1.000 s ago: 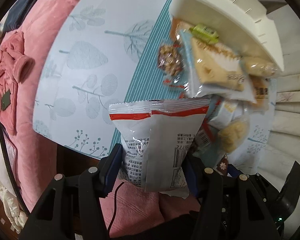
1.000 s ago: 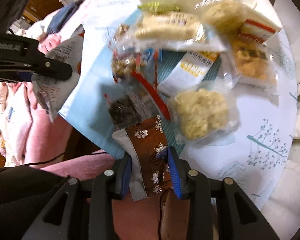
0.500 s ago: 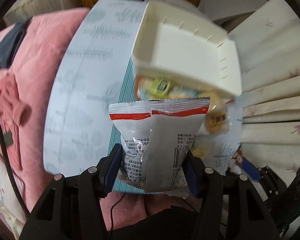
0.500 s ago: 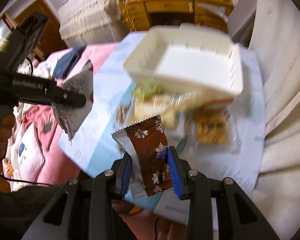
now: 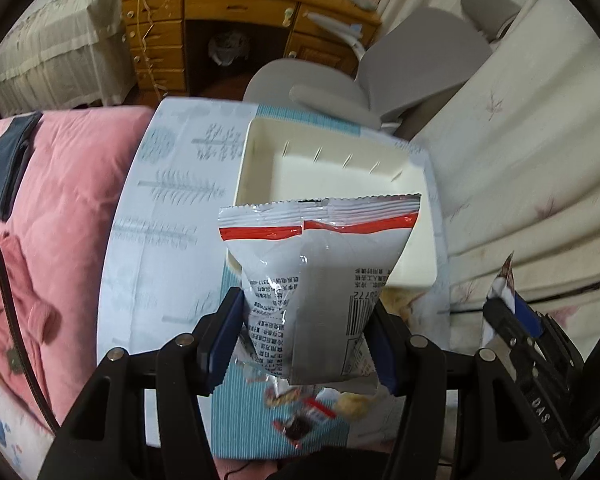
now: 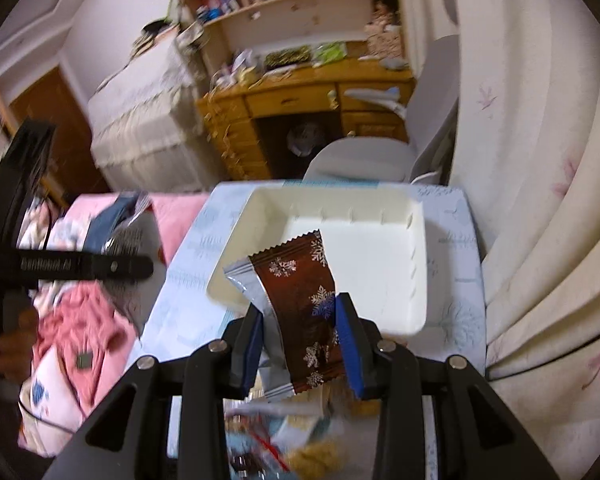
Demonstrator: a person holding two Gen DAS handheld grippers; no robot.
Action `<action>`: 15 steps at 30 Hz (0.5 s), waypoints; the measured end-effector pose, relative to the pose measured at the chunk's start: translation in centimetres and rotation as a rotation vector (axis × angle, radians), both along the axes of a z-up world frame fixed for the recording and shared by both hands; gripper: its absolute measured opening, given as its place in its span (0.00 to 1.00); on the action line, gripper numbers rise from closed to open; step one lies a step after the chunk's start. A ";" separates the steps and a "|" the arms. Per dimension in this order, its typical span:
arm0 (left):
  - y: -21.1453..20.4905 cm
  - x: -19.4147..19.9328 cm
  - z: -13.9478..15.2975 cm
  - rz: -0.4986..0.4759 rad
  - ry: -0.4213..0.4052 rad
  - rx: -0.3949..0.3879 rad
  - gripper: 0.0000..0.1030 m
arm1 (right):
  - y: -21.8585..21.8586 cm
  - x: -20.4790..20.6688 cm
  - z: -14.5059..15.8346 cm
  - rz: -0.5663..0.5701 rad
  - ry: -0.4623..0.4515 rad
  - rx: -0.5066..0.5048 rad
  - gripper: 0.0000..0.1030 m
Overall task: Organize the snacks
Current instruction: 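Carry both snacks over the white basket and open both tools to drop them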
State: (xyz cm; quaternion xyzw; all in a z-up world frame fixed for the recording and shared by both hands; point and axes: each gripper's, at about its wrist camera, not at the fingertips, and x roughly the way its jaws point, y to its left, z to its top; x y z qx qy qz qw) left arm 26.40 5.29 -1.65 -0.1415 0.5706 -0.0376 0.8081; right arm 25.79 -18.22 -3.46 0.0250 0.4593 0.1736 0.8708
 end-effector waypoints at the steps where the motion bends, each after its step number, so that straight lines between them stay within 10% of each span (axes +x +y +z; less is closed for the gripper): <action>1: -0.1 0.4 0.0 -0.005 -0.006 -0.003 0.55 | -0.2 0.7 0.0 -0.021 -0.012 0.015 0.34; 12: -1.0 4.3 -0.4 -0.057 -0.189 -0.025 0.57 | -1.5 5.6 -3.2 -0.201 -0.008 0.118 0.35; 15: -1.6 5.2 -0.8 -0.082 -0.236 0.017 0.77 | -1.8 6.8 -4.3 -0.235 0.018 0.133 0.35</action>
